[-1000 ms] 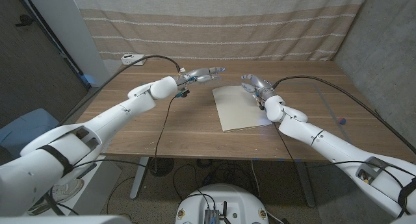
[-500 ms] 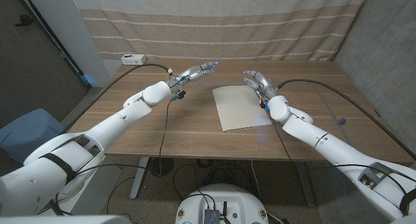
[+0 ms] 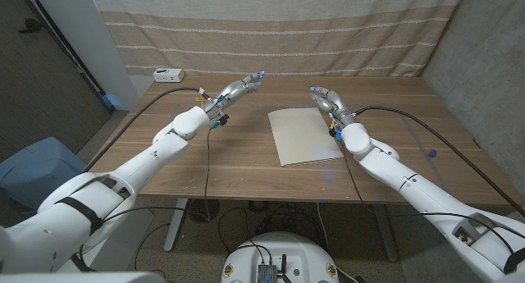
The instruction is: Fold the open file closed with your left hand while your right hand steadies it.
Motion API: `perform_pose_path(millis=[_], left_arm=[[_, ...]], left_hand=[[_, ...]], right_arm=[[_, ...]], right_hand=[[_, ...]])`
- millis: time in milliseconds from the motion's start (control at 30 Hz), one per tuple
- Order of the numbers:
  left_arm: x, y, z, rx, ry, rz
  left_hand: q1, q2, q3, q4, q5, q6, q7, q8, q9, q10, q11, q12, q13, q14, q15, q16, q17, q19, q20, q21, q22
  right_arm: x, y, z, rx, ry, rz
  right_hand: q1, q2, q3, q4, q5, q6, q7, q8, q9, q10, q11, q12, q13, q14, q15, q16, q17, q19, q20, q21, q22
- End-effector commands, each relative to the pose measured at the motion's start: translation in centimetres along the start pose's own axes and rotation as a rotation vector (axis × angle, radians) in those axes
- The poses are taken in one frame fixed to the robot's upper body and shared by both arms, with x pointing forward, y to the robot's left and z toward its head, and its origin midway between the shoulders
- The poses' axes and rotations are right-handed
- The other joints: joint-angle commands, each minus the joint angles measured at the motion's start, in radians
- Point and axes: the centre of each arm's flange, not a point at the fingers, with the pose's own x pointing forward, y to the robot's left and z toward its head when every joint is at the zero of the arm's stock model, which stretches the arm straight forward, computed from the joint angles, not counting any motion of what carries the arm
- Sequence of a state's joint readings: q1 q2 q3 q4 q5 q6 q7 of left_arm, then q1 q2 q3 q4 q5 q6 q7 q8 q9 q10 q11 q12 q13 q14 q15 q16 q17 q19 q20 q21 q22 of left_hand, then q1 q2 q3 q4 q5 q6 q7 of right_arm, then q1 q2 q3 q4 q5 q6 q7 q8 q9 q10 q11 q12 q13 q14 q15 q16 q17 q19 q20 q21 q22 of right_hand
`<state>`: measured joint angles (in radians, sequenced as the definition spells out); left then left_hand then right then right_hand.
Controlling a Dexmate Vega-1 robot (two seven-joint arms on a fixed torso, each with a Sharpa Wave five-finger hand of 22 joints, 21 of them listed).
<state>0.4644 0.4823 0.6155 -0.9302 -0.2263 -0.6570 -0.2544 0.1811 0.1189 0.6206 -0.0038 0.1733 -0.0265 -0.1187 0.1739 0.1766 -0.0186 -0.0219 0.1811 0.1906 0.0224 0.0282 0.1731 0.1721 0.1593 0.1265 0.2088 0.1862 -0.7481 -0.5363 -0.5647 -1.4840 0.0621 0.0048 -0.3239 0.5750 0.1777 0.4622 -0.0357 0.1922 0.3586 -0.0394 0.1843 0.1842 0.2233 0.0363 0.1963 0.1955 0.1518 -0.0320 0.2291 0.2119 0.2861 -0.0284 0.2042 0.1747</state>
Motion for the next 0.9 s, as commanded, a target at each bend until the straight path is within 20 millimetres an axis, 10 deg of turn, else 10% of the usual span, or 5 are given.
perform_pose_path(millis=[33, 900], left_arm=[[-0.6, 1.5, -1.1, -0.112, -0.041, 0.037], [-0.2, 3.7, -4.7, -0.416, 0.026, 0.21]], left_hand=[[0.002, 0.024, 0.014, 0.001, 0.002, 0.003, 0.009, 0.007, 0.003, -0.003, 0.005, 0.009, 0.0, -0.01, 0.001, -0.001, 0.002, 0.006, -0.009, 0.007, 0.002], [0.006, 0.033, 0.027, -0.005, 0.002, 0.061, 0.039, 0.022, 0.0, 0.061, 0.031, 0.033, -0.004, 0.039, -0.011, 0.013, -0.002, 0.048, -0.02, 0.021, 0.003]], right_arm=[[-0.3, -0.1, 0.2, 0.146, -0.011, -0.036], [-1.2, -1.0, 0.8, 0.288, -0.001, -0.151]], right_hand=[[-0.013, 0.001, -0.008, 0.002, -0.002, 0.0, 0.009, -0.002, 0.002, 0.01, 0.012, 0.005, 0.0, 0.008, 0.01, 0.008, 0.004, 0.006, 0.006, 0.004, 0.002], [-0.068, -0.019, -0.047, 0.014, -0.006, 0.014, 0.048, 0.006, 0.001, 0.062, 0.054, 0.019, 0.0, 0.079, 0.048, 0.031, 0.005, 0.076, 0.031, 0.025, 0.003]])
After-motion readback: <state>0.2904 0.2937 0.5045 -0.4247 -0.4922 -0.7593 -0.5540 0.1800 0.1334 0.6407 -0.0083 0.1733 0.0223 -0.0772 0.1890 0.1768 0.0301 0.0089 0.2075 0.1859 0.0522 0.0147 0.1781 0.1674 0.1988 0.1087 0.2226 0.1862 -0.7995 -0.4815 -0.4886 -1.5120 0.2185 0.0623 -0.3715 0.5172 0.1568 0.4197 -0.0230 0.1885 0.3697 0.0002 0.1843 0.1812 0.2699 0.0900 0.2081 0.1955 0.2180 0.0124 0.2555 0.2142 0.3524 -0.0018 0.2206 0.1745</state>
